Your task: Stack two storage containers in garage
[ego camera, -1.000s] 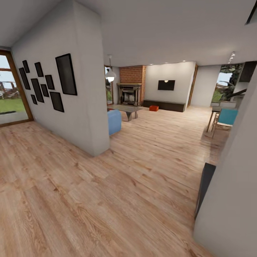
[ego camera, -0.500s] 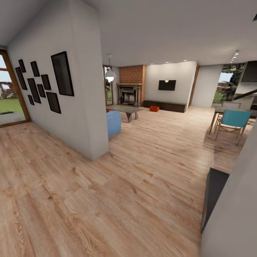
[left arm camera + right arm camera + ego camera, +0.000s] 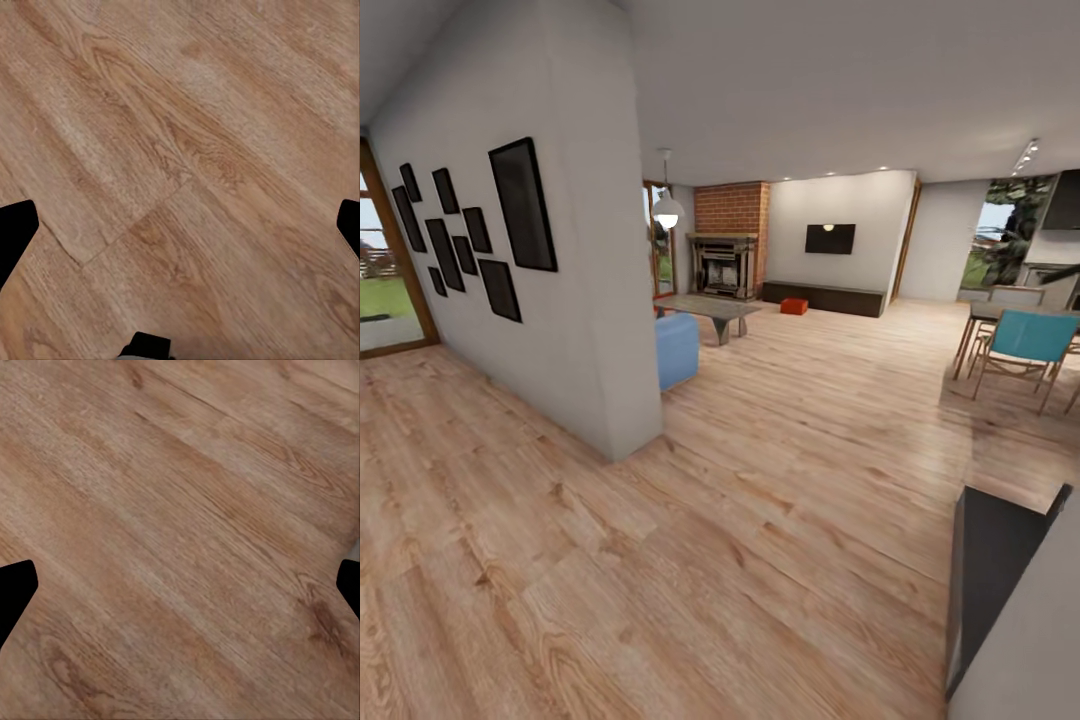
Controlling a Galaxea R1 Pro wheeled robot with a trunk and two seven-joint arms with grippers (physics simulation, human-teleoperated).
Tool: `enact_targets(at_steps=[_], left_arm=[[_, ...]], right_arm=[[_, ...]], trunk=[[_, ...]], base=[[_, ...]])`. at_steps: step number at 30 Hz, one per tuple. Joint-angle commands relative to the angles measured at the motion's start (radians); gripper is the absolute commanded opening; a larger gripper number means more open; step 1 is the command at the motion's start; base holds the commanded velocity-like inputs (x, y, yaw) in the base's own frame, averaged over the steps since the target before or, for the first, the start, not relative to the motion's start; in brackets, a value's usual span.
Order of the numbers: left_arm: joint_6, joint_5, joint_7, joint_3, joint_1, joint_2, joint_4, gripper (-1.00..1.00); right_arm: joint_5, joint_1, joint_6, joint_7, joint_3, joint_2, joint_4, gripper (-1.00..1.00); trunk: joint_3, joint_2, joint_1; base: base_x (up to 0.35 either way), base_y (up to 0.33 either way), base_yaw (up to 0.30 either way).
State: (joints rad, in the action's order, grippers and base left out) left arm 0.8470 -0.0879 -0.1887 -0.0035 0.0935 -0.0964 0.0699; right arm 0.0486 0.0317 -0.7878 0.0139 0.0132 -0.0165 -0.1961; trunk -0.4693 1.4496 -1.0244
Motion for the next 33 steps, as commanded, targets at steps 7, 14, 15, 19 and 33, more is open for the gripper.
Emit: enact_targets(at_steps=[7, 14, 15, 19, 33], left_arm=[[0.006, -0.009, 0.004, -0.001, 0.002, 0.000, 0.004, 1.00], [0.006, -0.009, 0.004, -0.001, 0.002, 0.000, 0.004, 1.00], [0.006, -0.009, 0.004, -0.001, 0.002, 0.000, 0.004, 1.00], [0.006, -0.009, 0.003, -0.001, 0.002, 0.000, 0.004, 1.00], [0.006, -0.009, 0.003, -0.002, 0.002, 0.000, 0.004, 1.00]], right_arm=[[0.004, 0.001, -0.001, 0.001, 0.002, 0.000, -0.002, 1.00], [0.004, 0.001, -0.001, 0.001, 0.002, 0.000, -0.002, 1.00], [0.004, 0.001, -0.001, 0.001, 0.002, 0.000, -0.002, 1.00], [0.004, 0.001, -0.001, 0.001, 0.002, 0.000, -0.002, 1.00], [0.004, 0.001, -0.001, 0.001, 0.001, 0.000, -0.002, 1.00]], trunk=[[-0.001, 0.000, -0.001], [-0.001, 0.000, -0.001], [-0.001, 0.000, -0.001], [-0.001, 0.000, -0.001], [-0.001, 0.000, -0.001]], base=[[0.326, 0.000, 0.000], [0.326, 0.000, 0.000], [0.326, 0.000, 0.000], [0.326, 0.000, -0.047], [0.326, 0.000, -0.225]])
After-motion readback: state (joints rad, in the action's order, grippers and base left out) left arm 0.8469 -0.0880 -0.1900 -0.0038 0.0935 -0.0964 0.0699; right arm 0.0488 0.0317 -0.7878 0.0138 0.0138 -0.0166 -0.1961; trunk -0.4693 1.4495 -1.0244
